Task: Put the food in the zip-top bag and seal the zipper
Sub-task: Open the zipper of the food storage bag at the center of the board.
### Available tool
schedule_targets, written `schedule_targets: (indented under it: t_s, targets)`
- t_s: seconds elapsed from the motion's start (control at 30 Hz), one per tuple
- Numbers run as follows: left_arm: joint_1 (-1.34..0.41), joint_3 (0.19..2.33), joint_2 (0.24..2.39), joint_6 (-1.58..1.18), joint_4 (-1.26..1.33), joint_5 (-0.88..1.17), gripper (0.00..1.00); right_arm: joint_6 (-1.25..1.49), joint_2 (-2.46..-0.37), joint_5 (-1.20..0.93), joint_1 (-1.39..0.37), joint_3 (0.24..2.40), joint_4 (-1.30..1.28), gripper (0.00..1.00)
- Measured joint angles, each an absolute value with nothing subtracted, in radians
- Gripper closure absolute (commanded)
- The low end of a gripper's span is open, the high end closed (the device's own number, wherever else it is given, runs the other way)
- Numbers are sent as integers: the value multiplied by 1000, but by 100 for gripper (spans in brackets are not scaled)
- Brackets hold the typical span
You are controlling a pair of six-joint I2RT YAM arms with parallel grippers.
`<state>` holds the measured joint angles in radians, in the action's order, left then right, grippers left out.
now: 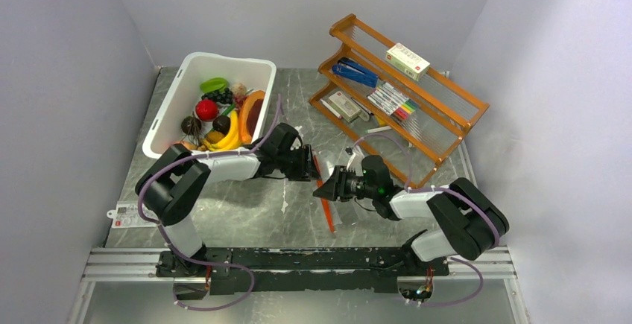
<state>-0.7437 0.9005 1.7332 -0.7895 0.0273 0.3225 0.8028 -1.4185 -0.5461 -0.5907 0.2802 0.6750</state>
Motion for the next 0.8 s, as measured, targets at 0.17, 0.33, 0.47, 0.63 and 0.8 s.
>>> schedule_targets:
  t_s: [0.17,0.33,0.47,0.63,0.8]
  targets:
    - [-748,923,1733,-780,-16,287,60,789,-1419,-528,-607,286,658,58]
    - [-754,925,1734,-773,-43,272,60,770,-1419,-503,-640,313,623,58]
    - [-757,925,1734,-773,-46,272,64,757,-1419,-481,-665,334,607,58]
    - [-757,927,1737,-768,-52,263,77,746,-1418,-461,-679,343,586,59]
    - [-759,927,1738,-766,-53,254,83,727,-1384,-418,-681,355,492,62]
